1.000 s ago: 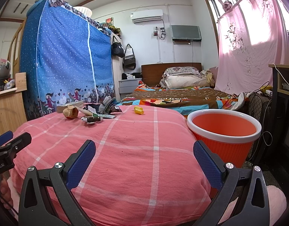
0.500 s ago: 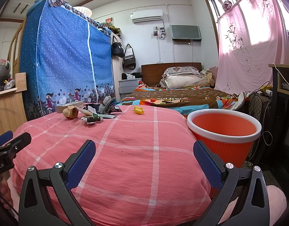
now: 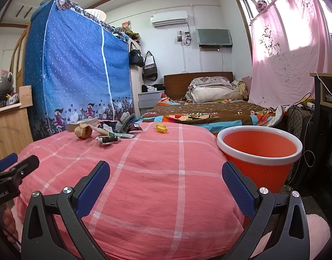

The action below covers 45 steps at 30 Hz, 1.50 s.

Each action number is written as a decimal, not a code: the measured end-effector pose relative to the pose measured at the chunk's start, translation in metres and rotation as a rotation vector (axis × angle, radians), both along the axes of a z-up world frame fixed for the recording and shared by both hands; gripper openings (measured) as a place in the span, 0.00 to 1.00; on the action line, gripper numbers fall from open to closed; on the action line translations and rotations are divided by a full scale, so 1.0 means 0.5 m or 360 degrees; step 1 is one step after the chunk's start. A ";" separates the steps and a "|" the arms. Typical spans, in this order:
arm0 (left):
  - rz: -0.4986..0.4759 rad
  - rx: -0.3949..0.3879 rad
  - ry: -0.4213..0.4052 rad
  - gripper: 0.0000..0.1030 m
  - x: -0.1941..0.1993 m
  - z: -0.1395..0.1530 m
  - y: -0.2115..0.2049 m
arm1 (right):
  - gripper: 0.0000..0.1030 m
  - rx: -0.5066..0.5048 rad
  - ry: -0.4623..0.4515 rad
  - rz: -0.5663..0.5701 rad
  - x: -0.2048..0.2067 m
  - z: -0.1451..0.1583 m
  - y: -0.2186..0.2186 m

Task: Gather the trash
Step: 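Grasp the white tissue with the left tool while the right tool grasps a yellow earplug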

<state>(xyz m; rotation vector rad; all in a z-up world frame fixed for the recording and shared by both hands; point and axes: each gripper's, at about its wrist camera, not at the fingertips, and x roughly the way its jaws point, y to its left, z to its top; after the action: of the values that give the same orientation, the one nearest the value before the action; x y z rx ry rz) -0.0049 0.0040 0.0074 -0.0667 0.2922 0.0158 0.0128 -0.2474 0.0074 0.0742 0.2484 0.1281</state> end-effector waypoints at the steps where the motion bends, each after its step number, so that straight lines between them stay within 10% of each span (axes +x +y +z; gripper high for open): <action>1: 0.0001 0.0000 -0.0001 1.00 0.005 0.003 0.001 | 1.00 0.0010 -0.0005 0.0008 0.000 0.005 0.000; 18: -0.0027 0.0037 -0.0224 1.00 0.116 0.102 0.008 | 1.00 -0.0072 -0.0221 0.0126 0.094 0.104 0.018; 33: -0.0198 0.0006 -0.0123 1.00 0.259 0.109 -0.033 | 1.00 -0.0183 -0.0273 0.0174 0.255 0.134 0.003; 45: -0.0413 -0.0027 0.0341 0.55 0.373 0.058 -0.080 | 0.73 -0.0236 0.0023 0.0342 0.363 0.090 0.009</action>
<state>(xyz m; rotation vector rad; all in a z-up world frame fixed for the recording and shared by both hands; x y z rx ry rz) 0.1817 -0.0362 0.0365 -0.0436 0.5132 -0.2382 0.1943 -0.2432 0.0526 -0.0998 0.2791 0.3226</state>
